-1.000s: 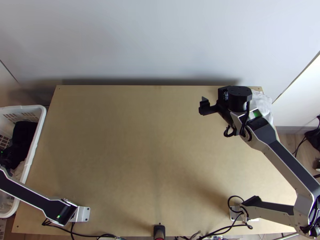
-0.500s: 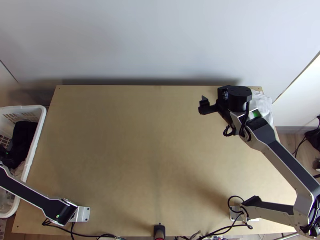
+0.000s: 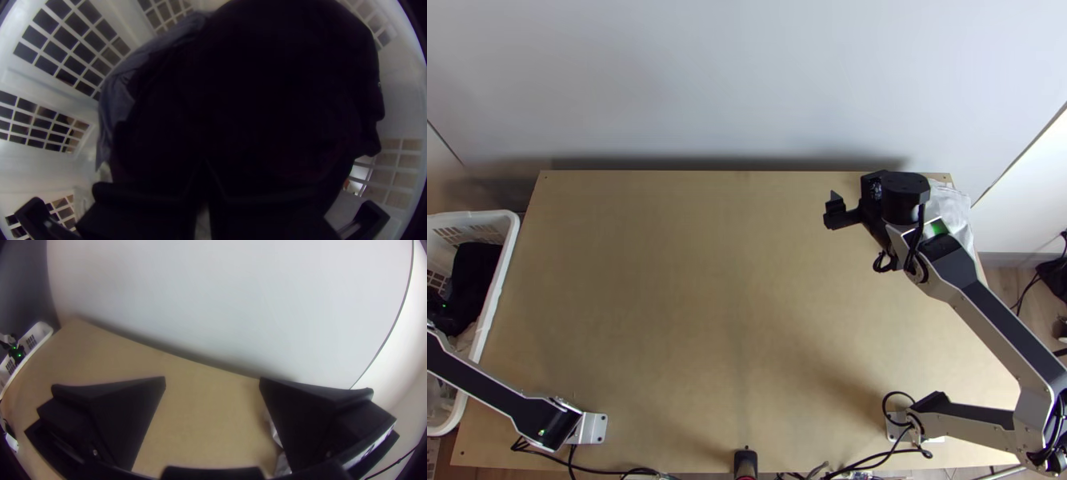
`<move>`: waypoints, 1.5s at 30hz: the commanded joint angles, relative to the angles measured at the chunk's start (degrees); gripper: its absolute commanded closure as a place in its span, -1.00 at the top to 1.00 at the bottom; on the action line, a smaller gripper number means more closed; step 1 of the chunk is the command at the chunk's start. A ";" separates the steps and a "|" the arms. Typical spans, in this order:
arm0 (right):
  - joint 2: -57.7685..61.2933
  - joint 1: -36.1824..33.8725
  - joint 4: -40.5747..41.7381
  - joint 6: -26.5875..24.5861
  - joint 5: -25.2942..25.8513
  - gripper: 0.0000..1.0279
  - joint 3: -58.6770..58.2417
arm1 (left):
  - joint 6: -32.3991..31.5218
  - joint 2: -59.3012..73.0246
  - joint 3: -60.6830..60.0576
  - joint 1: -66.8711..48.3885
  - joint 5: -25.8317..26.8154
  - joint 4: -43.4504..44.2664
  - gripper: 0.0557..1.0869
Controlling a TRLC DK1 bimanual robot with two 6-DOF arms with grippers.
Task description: Fold the t-shirt
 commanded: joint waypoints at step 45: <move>3.69 1.47 3.08 -3.05 2.22 0.91 -0.58 | 6.75 -0.87 -3.11 -0.01 1.44 -0.01 0.70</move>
